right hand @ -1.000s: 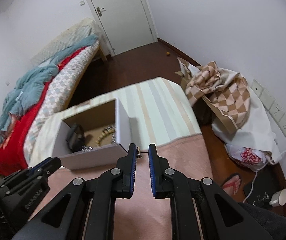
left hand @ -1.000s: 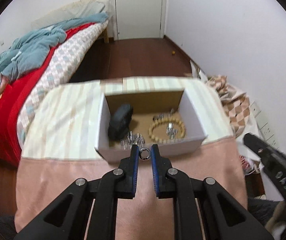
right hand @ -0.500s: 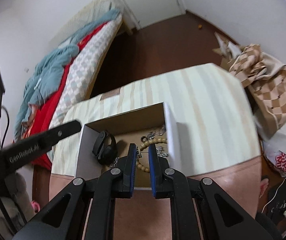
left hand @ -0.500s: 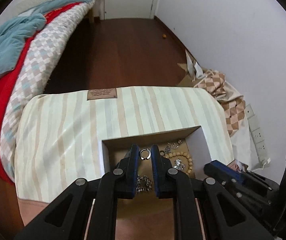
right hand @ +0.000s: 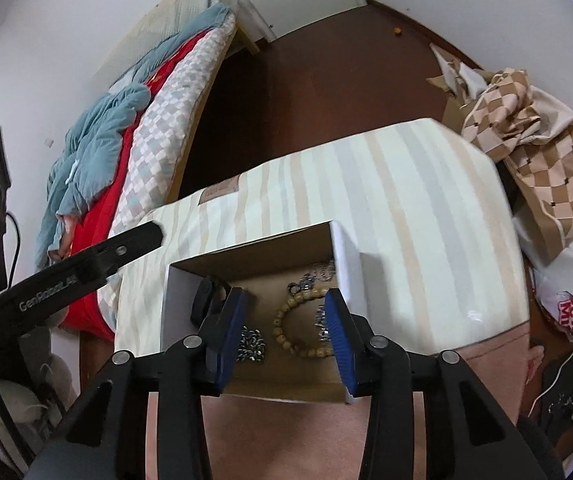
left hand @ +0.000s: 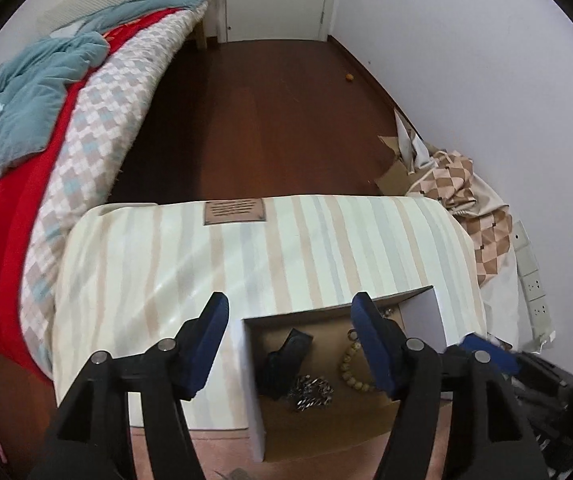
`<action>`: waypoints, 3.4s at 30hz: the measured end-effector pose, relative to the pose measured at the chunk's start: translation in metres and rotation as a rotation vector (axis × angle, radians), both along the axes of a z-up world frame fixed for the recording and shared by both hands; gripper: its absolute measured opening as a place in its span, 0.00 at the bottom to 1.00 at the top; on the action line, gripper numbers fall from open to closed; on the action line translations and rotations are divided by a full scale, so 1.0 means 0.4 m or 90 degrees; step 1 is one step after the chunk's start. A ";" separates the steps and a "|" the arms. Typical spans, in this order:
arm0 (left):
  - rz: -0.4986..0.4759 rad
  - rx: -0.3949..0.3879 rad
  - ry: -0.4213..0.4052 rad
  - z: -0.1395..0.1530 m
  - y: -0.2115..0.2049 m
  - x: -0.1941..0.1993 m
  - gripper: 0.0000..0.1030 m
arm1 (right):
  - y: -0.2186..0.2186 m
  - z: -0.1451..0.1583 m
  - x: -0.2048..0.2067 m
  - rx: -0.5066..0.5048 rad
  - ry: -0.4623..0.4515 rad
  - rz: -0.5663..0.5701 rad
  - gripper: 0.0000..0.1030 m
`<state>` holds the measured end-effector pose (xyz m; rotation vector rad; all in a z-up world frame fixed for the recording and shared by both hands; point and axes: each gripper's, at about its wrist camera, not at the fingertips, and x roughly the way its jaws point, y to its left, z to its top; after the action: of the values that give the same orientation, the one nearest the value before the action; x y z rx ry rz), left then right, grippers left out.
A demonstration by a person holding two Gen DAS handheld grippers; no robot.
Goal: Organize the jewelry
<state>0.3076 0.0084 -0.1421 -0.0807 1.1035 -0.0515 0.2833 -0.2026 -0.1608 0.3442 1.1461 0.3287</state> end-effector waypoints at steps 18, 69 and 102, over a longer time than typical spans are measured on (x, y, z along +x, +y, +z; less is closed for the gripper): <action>0.080 0.065 -0.029 0.043 0.026 -0.260 0.99 | 0.025 0.104 -0.151 -0.270 -0.049 0.015 1.00; 0.138 0.068 -0.130 0.479 0.045 -0.565 0.99 | 0.069 0.691 -0.502 -0.303 -0.223 -0.011 1.00; 0.115 0.068 -0.030 0.391 0.028 -0.403 0.99 | 0.075 0.554 -0.290 -0.330 -0.116 0.015 1.00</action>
<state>0.1464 0.0197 0.0144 -0.0832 1.0454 0.1670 0.1674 -0.1727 0.0607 -0.1522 1.0135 0.0726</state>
